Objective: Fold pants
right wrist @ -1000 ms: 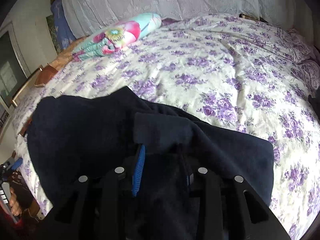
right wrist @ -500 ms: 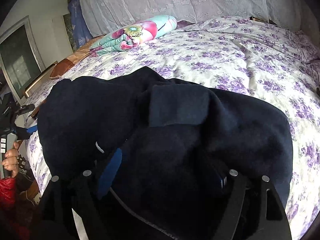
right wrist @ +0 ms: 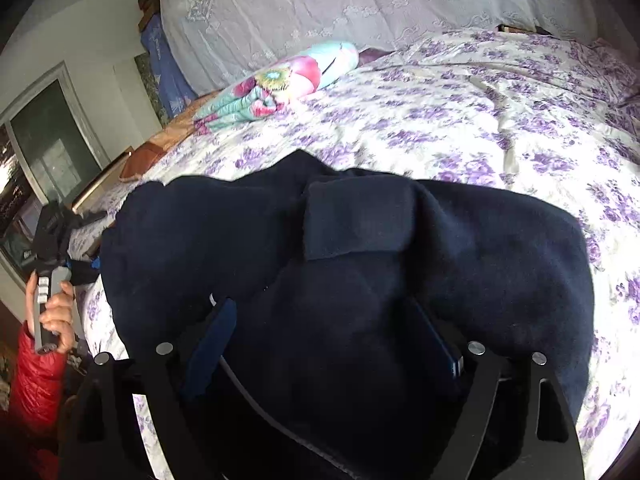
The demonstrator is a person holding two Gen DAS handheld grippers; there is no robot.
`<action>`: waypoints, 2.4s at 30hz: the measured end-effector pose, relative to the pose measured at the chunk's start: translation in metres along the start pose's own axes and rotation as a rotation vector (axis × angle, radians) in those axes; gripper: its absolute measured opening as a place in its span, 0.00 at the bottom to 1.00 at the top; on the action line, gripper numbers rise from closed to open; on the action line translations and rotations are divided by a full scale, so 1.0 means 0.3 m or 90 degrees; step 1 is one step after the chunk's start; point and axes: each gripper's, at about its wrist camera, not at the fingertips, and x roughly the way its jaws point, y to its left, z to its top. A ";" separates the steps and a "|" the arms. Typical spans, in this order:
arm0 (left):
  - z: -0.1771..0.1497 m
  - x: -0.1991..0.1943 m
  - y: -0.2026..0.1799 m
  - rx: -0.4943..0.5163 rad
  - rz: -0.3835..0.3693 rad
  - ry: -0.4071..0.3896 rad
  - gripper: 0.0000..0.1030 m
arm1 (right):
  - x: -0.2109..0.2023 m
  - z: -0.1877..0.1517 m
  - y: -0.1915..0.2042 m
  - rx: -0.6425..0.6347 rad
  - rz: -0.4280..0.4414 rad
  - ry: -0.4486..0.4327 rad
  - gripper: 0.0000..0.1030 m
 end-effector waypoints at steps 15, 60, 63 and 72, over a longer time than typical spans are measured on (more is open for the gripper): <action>0.013 0.041 -0.031 0.003 0.033 -0.008 0.88 | 0.010 -0.046 0.020 -0.044 -0.077 0.029 0.96; -0.897 0.267 -0.931 0.688 -0.054 0.101 0.85 | -0.420 -0.195 -0.557 0.327 -0.062 -0.240 0.96; -0.783 0.177 -0.921 0.636 -0.033 0.025 0.90 | -0.421 -0.170 -0.524 0.302 -0.091 -0.229 0.96; -0.703 0.310 -0.737 0.590 0.145 0.084 0.96 | -0.324 0.013 -0.042 -0.116 -0.252 -0.185 0.96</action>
